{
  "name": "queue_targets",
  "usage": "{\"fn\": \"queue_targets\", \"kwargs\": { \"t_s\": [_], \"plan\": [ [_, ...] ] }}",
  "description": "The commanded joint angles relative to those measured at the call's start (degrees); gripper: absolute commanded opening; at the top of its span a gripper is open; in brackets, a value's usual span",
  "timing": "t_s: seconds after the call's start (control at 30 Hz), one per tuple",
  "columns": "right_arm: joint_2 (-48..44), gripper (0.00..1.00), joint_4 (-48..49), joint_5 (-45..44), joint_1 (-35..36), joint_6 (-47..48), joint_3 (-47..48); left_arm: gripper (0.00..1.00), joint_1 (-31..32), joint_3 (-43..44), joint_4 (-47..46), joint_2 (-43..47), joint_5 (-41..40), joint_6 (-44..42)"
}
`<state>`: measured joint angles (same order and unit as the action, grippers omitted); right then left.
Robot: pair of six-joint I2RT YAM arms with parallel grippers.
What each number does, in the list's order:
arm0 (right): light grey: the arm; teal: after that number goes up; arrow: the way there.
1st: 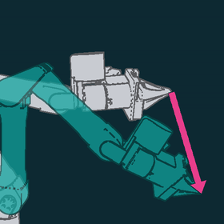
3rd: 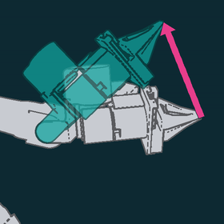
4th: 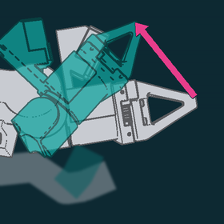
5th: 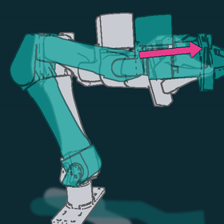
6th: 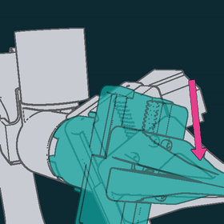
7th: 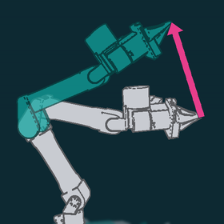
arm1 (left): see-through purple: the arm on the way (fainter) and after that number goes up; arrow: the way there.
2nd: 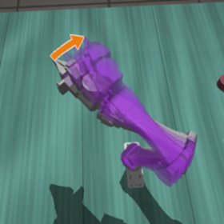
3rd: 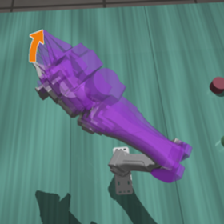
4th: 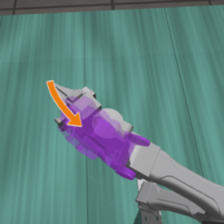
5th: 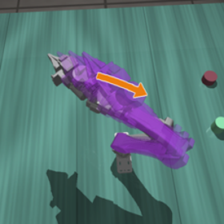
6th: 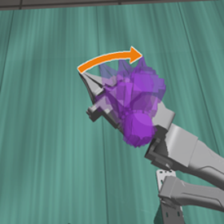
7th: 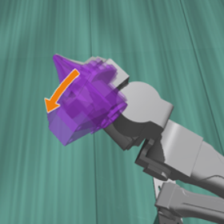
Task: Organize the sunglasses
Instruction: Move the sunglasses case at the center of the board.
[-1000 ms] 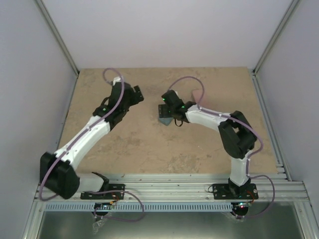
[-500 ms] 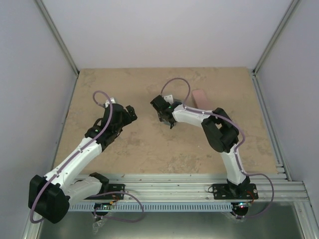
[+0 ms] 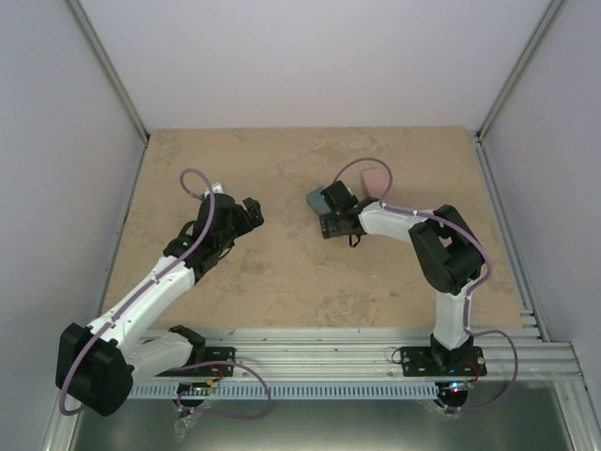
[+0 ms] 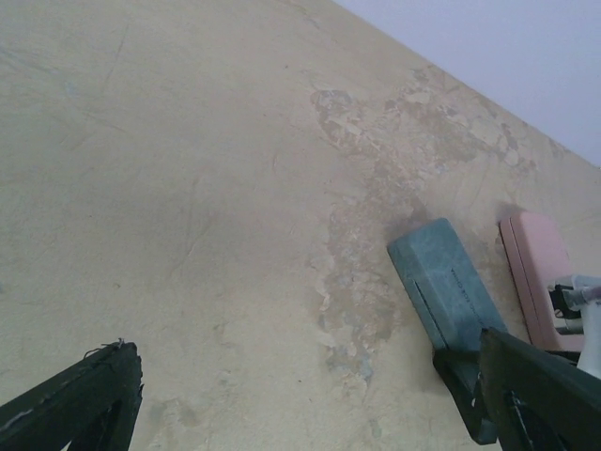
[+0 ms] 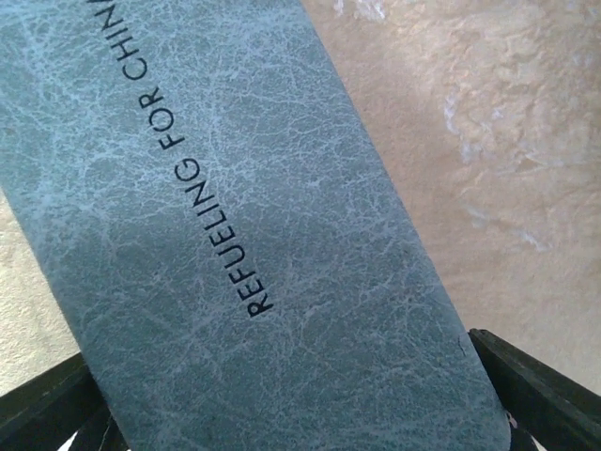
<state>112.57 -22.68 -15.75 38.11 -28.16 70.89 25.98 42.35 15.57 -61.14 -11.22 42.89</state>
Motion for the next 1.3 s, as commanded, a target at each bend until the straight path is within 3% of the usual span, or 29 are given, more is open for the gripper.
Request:
{"fn": "queue_targets", "kwargs": {
  "t_s": [0.0,0.1,0.2,0.33,0.53,0.8,0.87,1.03,1.17,1.27],
  "plan": [
    [-0.3,0.87,4.14,7.88,-1.4,5.87,-1.3,0.99,-0.07,0.85,-1.27,-0.29,1.67,-0.31],
    [-0.38,0.83,4.5,9.94,-1.69,8.58,-1.7,0.99,-0.06,0.82,-1.4,-0.24,1.9,-0.29],
    [-0.36,0.72,4.35,10.03,-1.74,9.17,-1.66,0.99,-0.07,1.1,-1.47,-0.75,2.44,-0.38],
    [-0.78,0.66,4.6,4.88,-2.42,5.86,-2.13,0.99,-0.05,2.04,-1.82,-1.65,3.99,0.09],
    [-3.07,0.65,6.79,2.16,-6.86,-0.53,-5.29,0.99,-0.05,3.33,-1.33,-3.28,5.44,2.88],
    [-1.4,0.65,6.38,2.16,-7.85,-2.02,-5.07,0.99,-0.05,5.73,0.08,-6.86,10.04,6.58],
    [-1.04,0.68,6.13,2.95,-7.86,-1.83,-4.94,0.99,-0.05,6.07,0.58,-7.5,10.28,7.1],
    [-4.57,0.95,6.52,6.04,-7.83,-0.29,-5.93,0.99,-0.06,5.67,-0.16,-5.98,10.53,5.23],
    [-11.02,0.98,7.19,10.68,-7.9,2.78,-6.02,0.99,-0.05,6.01,0.02,-2.39,9.64,1.08],
    [-16.37,0.98,5.54,9.2,-7.91,2.53,-6.24,0.99,-0.12,7.02,1.79,0.98,8.06,-1.12]
  ]
}}
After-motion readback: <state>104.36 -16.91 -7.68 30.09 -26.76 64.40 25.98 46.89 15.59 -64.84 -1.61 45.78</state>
